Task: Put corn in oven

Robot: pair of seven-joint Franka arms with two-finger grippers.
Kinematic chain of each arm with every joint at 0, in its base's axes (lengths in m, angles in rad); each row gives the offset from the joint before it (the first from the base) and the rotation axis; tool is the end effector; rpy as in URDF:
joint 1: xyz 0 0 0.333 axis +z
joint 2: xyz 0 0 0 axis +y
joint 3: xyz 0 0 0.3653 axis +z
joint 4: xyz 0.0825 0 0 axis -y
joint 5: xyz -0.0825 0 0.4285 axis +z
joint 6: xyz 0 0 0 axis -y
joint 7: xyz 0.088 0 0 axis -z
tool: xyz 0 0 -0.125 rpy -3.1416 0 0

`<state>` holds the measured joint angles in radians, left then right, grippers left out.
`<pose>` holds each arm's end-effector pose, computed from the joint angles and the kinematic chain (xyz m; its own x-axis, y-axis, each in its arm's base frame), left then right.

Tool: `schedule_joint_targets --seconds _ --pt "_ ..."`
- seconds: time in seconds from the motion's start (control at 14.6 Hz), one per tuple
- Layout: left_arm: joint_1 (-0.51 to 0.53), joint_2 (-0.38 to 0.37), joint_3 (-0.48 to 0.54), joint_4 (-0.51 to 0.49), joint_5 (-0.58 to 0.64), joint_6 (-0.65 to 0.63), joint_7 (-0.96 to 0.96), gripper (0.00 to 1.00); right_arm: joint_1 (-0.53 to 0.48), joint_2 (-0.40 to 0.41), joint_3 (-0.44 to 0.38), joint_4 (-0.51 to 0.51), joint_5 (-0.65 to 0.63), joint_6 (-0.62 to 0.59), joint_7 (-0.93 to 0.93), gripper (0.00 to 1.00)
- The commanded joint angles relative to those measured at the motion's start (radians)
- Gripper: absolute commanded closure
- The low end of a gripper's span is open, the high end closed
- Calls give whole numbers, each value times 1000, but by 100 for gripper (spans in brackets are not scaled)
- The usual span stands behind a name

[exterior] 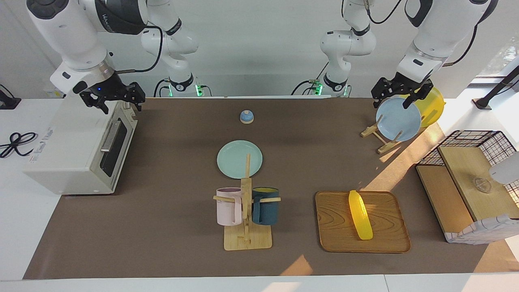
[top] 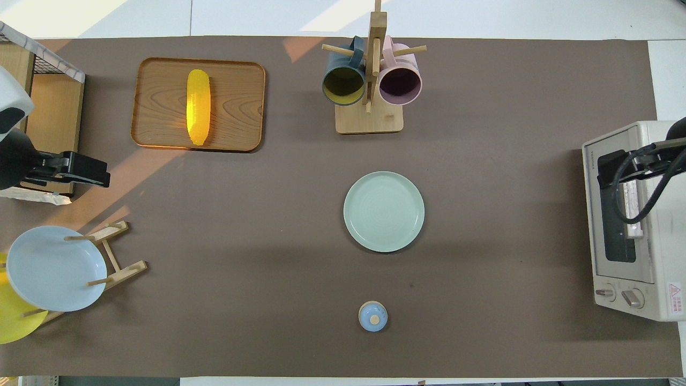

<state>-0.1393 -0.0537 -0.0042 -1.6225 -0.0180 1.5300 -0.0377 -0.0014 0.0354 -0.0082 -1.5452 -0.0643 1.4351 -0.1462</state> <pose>0.5680 -0.0845 0.6573 0.9936 -0.1062 -0.0394 -0.1056 -0.9943 0.0163 0.5935 -0.0143 0.6373 0.9801 0.1273 -0.1526 0.1353 -0.9899 0.0428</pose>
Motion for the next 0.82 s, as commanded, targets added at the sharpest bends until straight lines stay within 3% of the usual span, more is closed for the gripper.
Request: schedule_joint_targets --seconds 0.0,0.75 --pt "-17 -1 7 -2 16 15 1 0 0 3 -1 8 21 7 16 0" --pt "-6 6 10 -5 -39 94 -5 0 0 1 1 8 23 7 17 0"
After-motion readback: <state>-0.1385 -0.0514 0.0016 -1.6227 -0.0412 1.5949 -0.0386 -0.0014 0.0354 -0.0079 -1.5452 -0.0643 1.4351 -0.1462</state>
